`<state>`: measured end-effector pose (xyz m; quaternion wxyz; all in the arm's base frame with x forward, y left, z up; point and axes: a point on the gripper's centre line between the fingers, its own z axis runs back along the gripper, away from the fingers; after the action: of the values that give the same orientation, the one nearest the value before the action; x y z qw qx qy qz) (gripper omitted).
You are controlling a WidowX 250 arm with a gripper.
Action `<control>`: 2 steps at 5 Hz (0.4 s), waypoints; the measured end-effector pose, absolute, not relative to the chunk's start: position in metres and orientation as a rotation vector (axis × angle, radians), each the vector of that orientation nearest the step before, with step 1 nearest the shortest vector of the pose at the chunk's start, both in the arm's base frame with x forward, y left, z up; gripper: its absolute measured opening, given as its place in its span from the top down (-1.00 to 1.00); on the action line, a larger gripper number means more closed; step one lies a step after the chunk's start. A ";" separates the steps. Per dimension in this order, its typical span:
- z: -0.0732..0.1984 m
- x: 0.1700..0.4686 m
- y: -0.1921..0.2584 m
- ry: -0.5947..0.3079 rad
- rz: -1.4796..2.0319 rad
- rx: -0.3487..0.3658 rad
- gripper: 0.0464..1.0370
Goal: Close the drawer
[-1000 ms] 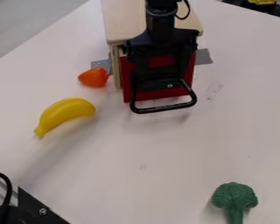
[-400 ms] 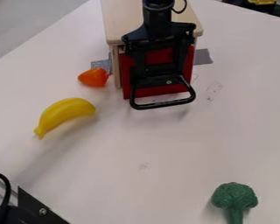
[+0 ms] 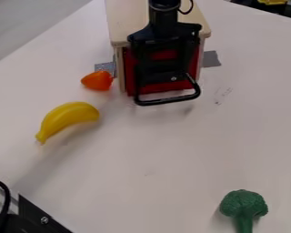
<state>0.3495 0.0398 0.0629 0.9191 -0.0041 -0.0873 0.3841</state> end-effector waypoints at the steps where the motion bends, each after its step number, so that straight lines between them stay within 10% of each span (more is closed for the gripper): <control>1: 0.058 0.351 0.041 -0.171 0.787 0.001 -0.92; 2: 0.055 0.344 0.041 -0.155 0.800 0.002 -0.92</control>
<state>0.3444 0.0413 0.0546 0.9182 0.0008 -0.0753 0.3890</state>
